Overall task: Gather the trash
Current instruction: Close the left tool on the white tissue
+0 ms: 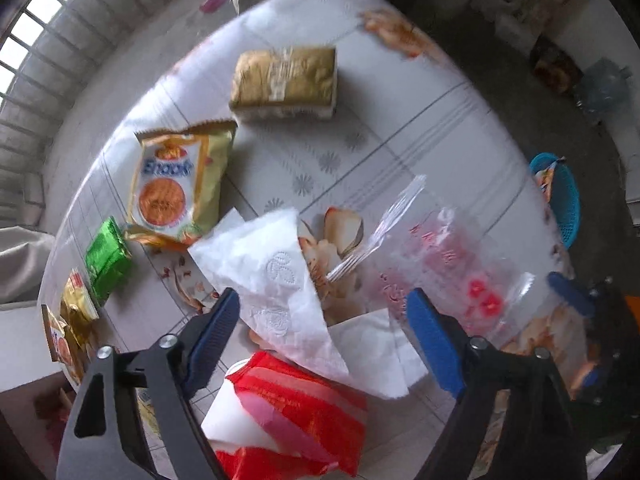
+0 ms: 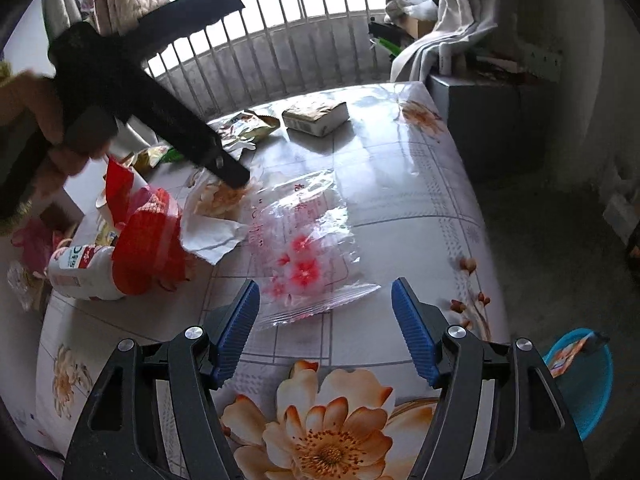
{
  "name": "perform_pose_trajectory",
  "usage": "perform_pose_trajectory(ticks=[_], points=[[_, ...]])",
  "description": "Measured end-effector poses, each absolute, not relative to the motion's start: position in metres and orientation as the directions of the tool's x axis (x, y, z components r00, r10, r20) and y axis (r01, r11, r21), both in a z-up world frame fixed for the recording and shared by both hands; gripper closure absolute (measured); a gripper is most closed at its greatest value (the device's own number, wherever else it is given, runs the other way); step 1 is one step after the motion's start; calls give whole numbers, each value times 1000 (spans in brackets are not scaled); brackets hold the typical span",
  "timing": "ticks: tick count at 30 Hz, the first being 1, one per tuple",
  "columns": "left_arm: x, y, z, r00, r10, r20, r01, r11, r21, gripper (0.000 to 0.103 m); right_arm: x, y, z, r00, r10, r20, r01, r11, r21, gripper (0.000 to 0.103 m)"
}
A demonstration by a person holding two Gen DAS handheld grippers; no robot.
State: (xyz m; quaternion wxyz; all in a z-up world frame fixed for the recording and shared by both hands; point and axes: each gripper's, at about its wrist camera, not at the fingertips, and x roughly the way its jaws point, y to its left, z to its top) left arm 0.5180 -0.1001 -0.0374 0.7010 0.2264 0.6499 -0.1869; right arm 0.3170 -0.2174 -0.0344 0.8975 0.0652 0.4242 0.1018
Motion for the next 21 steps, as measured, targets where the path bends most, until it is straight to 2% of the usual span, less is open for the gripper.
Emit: perform_pose_trajectory(ticks=[9,12,21], points=[[523,-100,-38,138,54,-989,553,824,122,53,324,-215,-40,602,270,-752,-152,963,224,37],[523,-98,-31,178,57,-982,547,824,147,59,328,-213,-43,589,288,-755,-159,957,241,37],[525,-91,-37,161,91,-983,556,814,167,59,334,-206,-50,594,243,-767,-157,970,186,37]])
